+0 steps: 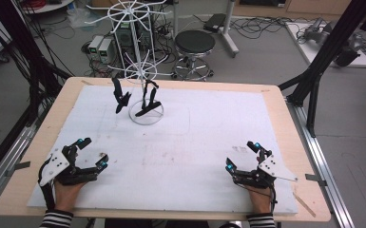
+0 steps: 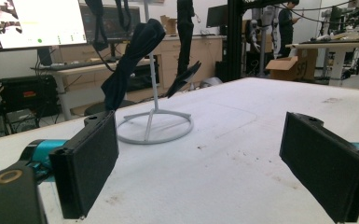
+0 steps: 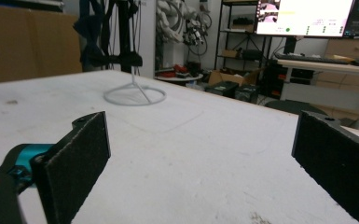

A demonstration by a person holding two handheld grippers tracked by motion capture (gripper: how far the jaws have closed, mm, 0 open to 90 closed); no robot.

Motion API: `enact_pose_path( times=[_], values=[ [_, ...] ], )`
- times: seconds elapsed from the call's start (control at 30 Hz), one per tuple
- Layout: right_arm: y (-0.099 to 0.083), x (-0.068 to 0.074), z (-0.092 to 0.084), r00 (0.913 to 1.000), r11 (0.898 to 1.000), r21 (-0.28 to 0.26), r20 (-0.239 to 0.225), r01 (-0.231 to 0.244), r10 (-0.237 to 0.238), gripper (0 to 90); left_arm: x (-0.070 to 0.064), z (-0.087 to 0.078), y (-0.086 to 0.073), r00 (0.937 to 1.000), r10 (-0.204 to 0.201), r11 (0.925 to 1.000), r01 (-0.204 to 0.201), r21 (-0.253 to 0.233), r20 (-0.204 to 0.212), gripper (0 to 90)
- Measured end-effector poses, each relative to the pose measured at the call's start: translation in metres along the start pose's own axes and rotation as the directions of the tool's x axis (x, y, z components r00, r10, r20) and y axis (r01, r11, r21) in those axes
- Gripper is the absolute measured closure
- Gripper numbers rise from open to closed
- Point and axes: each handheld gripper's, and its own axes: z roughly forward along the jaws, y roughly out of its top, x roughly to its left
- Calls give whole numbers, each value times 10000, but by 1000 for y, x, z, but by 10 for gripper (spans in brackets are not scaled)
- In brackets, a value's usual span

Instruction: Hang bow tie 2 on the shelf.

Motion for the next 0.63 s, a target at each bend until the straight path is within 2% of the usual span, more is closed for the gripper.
enact_pose_path(
  times=[0.07,0.13,0.2,0.27,0.4,0.63],
  values=[
    [-1,0,0,9999,9998,-193,-131,-37,35,34,0,0,-1,10000,-32,10000,32,-54,-51,120],
    [-4,1,-1,9999,9998,-172,-136,17,-20,34,0,-1,-1,9999,-106,9999,105,-87,-59,120],
    [-6,1,-1,9996,9997,-178,-248,-145,140,34,0,-1,-1,9999,-110,9999,109,-95,-49,120],
    [-5,1,-2,9998,9995,-321,-174,-20,15,34,1,-1,-1,9999,-148,9999,148,-80,-33,120],
    [-7,2,-2,9996,9996,-280,-286,-3,-5,32,2,-1,-1,9995,-318,9995,317,-88,-51,120],
    [-8,1,-4,9999,9985,-532,-45,-140,138,32,2,-1,-2,9996,-290,9995,289,-121,-76,120]
  ],
)
